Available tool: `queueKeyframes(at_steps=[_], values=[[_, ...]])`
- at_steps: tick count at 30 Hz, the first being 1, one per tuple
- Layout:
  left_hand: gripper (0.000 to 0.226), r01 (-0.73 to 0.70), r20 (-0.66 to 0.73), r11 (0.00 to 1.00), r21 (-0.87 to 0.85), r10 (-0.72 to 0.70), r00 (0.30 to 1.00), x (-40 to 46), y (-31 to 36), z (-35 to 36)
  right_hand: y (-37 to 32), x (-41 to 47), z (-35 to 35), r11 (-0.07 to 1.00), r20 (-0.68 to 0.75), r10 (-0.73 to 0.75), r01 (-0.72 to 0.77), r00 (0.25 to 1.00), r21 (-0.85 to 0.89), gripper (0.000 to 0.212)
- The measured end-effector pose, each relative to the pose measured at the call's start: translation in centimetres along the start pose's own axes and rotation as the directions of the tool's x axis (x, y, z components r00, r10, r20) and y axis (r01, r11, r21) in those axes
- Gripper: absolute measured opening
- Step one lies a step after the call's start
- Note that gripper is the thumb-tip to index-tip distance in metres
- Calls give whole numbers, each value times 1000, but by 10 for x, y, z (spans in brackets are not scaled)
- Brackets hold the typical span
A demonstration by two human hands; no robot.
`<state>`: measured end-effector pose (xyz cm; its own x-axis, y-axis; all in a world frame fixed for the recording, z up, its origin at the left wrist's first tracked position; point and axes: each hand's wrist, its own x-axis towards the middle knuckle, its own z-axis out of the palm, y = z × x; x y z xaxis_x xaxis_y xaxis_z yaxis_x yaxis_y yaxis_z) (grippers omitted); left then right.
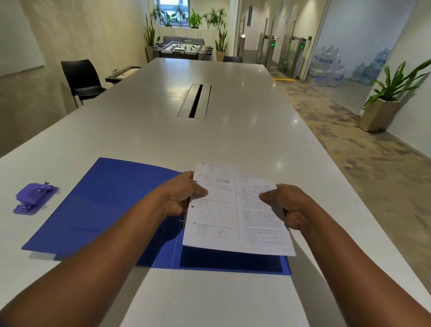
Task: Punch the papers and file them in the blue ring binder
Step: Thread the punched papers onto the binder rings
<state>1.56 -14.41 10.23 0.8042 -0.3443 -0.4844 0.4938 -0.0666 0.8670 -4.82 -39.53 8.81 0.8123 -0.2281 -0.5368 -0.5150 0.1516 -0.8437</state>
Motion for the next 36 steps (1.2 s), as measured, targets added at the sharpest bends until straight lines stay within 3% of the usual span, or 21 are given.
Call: queueKeyframes(at_steps=[2,6,7,10,13,18,22,24,27,30,31,33,36], values=[[51,64,46,998,-7,-63,997,-2,-5,-3,5,-4,0,997,0,45,-45,999,-59,15],[104,59,-35,994,88,-56,998,2,-14,1,13,-9,1,985,-57,88,-95,995,-146,14],[101,40,-35,990,134,-36,999,5,-15,3,14,-9,2,982,-69,90,-100,994,-160,19],[64,48,1,982,181,-49,999,1,-15,6,16,-14,4,966,-80,63,-81,995,-245,46],[47,67,4,972,224,-70,998,-6,-14,8,22,-10,1,979,-40,-13,5,999,-204,75],[38,122,-3,985,121,-123,992,0,-18,4,29,-5,-5,986,4,2,-1,1000,-165,44],[36,123,-25,991,57,-122,992,7,-26,-2,32,-7,-8,970,28,-21,27,999,-241,39],[40,59,-26,986,159,-55,998,11,-30,-1,33,-6,-7,961,19,-33,37,999,-275,46],[60,-127,-40,924,360,151,988,9,-24,8,30,-7,-2,971,-9,-113,109,994,-212,71],[88,-372,-45,803,466,441,896,2,-13,15,17,-9,0,955,-70,-288,281,955,-91,89],[97,-437,-51,774,458,514,856,0,-9,17,11,-10,0,932,-99,-359,351,928,-88,88],[107,-522,-93,737,429,611,786,-5,0,22,-3,-13,-1,872,-128,-488,478,863,-104,63],[85,-642,-135,701,309,701,700,-8,12,25,-20,-24,-3,822,-119,-564,569,817,17,35]])
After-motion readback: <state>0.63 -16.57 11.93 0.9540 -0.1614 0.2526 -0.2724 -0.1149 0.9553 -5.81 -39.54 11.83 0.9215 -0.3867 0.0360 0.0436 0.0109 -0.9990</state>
